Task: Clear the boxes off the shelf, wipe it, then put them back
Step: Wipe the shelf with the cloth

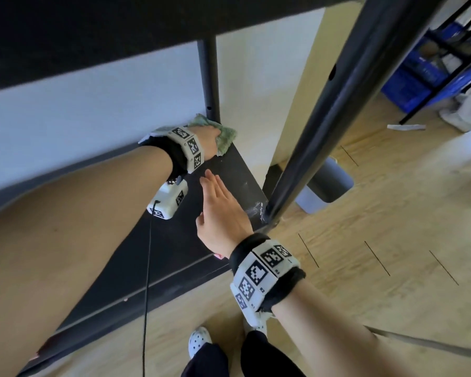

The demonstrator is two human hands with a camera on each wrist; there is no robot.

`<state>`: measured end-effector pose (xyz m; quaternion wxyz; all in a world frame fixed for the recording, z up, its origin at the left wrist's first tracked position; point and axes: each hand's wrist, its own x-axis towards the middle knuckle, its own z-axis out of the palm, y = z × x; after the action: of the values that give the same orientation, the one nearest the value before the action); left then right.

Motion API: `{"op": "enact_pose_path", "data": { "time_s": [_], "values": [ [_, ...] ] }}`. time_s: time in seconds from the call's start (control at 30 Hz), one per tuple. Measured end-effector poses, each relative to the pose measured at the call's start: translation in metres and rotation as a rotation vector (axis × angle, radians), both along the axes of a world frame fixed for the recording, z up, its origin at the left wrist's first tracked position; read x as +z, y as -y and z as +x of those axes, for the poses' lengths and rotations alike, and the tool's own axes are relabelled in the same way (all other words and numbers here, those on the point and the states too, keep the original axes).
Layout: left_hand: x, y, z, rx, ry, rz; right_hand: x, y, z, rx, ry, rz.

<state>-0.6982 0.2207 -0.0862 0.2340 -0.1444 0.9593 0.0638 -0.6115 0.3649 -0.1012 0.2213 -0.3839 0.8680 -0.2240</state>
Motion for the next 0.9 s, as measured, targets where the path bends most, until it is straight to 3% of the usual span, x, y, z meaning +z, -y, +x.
{"op": "enact_pose_path", "data": {
  "time_s": [0.23, 0.37, 0.67, 0.9],
  "values": [
    [0.003, -0.004, 0.018, -0.106, 0.055, 0.048, 0.0, -0.004, 0.002, -0.028, -0.015, 0.132],
    [0.0, -0.008, 0.016, -0.088, 0.002, 0.065, -0.003, -0.012, -0.007, -0.05, -0.064, 0.211],
    [0.01, -0.014, 0.077, -0.097, 0.075, 0.213, -0.004, 0.005, -0.014, -0.085, -0.132, 0.26],
    [0.003, -0.003, 0.04, -0.104, -0.001, 0.146, -0.006, -0.009, -0.012, -0.136, -0.153, 0.232]
  ]
}}
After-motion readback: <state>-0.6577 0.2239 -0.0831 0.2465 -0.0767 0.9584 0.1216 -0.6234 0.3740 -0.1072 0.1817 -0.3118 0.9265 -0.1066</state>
